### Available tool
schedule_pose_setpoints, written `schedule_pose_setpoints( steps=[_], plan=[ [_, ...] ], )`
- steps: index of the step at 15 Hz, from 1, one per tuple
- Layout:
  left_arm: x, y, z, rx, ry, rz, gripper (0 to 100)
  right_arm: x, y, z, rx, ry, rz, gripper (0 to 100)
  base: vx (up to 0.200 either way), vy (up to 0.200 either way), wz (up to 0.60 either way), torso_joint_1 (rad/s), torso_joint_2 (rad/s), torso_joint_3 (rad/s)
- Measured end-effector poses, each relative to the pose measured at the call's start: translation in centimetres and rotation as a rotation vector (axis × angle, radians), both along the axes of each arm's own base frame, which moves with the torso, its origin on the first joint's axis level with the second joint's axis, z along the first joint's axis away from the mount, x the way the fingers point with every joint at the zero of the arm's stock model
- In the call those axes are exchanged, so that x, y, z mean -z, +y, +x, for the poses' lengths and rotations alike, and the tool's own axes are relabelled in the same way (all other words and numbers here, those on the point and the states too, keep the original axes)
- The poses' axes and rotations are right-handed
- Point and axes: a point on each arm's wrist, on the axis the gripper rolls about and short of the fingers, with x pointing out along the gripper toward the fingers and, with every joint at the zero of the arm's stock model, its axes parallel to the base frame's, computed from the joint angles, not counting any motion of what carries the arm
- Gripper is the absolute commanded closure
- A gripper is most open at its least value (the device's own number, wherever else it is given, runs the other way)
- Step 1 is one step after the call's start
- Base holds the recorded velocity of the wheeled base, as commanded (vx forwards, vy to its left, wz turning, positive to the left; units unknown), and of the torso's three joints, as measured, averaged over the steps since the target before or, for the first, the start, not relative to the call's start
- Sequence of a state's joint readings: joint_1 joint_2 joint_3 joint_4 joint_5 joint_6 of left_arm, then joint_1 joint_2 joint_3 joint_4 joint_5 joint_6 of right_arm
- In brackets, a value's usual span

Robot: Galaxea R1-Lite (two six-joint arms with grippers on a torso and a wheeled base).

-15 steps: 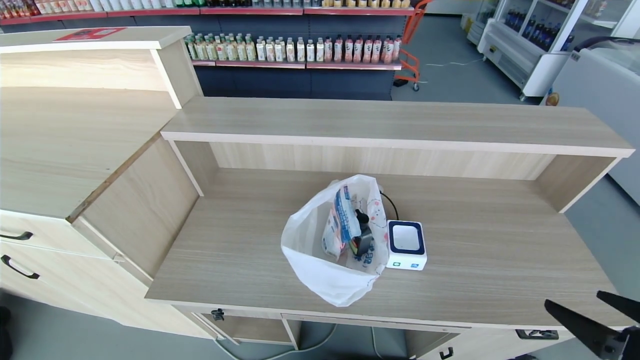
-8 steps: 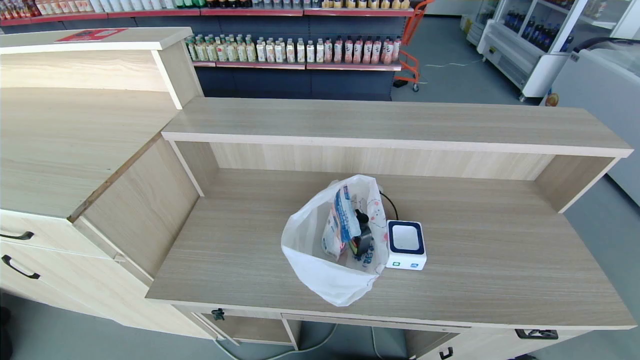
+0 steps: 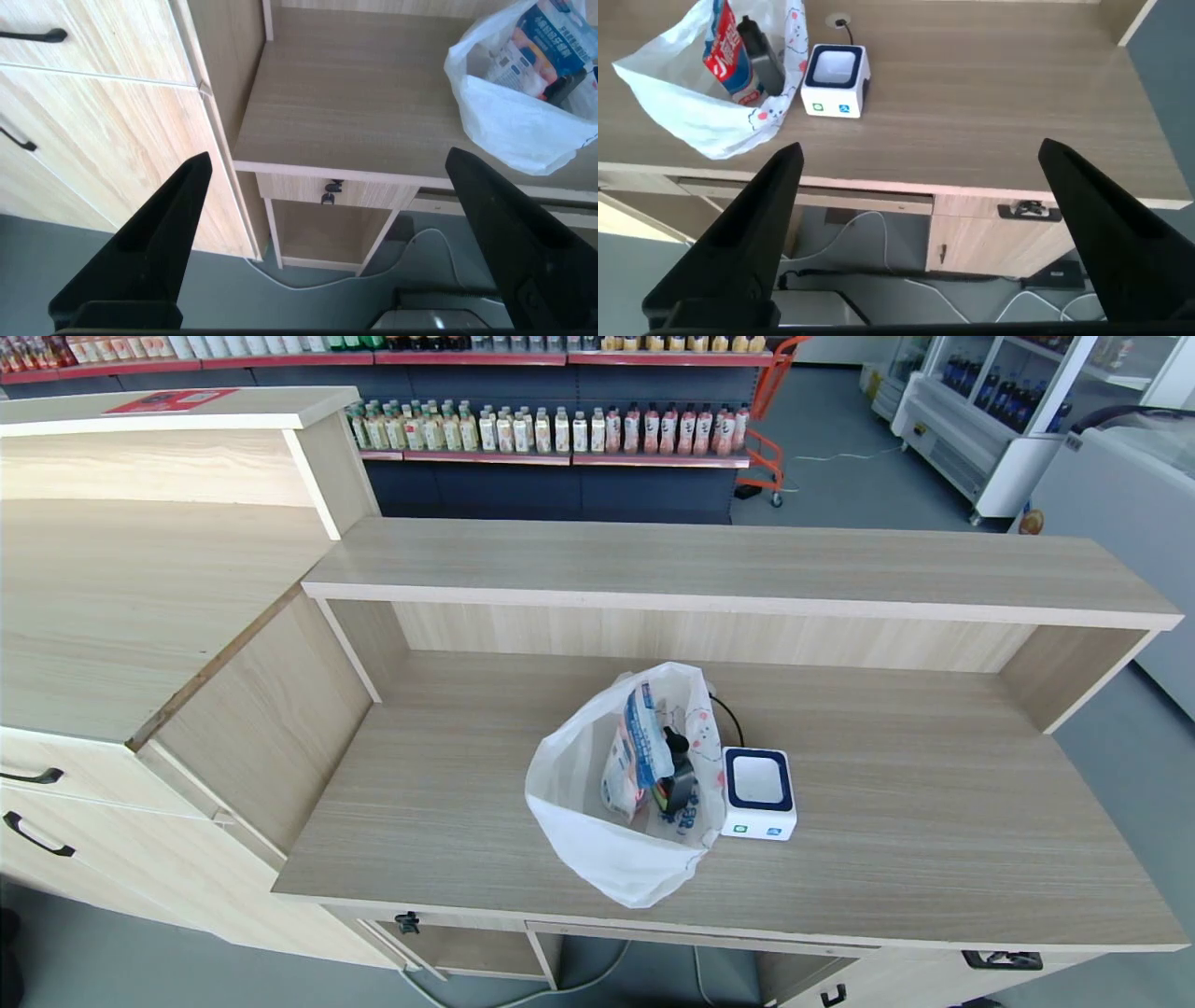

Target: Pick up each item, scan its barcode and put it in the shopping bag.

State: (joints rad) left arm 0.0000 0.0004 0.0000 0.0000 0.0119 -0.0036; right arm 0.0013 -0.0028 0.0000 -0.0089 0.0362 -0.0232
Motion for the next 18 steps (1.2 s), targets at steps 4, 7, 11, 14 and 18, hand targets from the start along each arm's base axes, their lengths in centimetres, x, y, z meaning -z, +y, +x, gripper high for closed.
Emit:
schedule_pose_setpoints(
  steps=[4,7,11,14,18],
  plan=[
    [0.0,0.0,0.0,0.0,0.0,0.001,0,0.0,0.0,-0.01,0.002,-0.002,0.0,0,0.0,0.0,0.0,0.0,0.0,0.0],
    [0.0,0.0,0.0,0.001,0.0,0.004,0,0.01,0.0,-0.02,0.001,-0.002,-0.003,0,0.0,-0.2,0.0,0.002,0.0,0.002],
    [0.0,0.0,0.0,0.0,0.0,0.011,0,0.0,-0.01,-0.01,0.0,-0.002,-0.004,0,0.0,-0.2,0.0,0.007,0.0,0.002],
    [0.0,0.0,0.0,0.0,0.001,0.011,0,0.0,0.0,-0.01,0.001,-0.002,-0.007,0,0.0,-0.2,0.0,0.001,0.0,0.005],
    [0.0,0.0,0.0,0.002,0.001,0.01,0,0.0,-0.01,-0.01,0.002,-0.001,-0.008,0,0.0,-0.05,0.0,-0.001,0.0,0.001]
  ],
)
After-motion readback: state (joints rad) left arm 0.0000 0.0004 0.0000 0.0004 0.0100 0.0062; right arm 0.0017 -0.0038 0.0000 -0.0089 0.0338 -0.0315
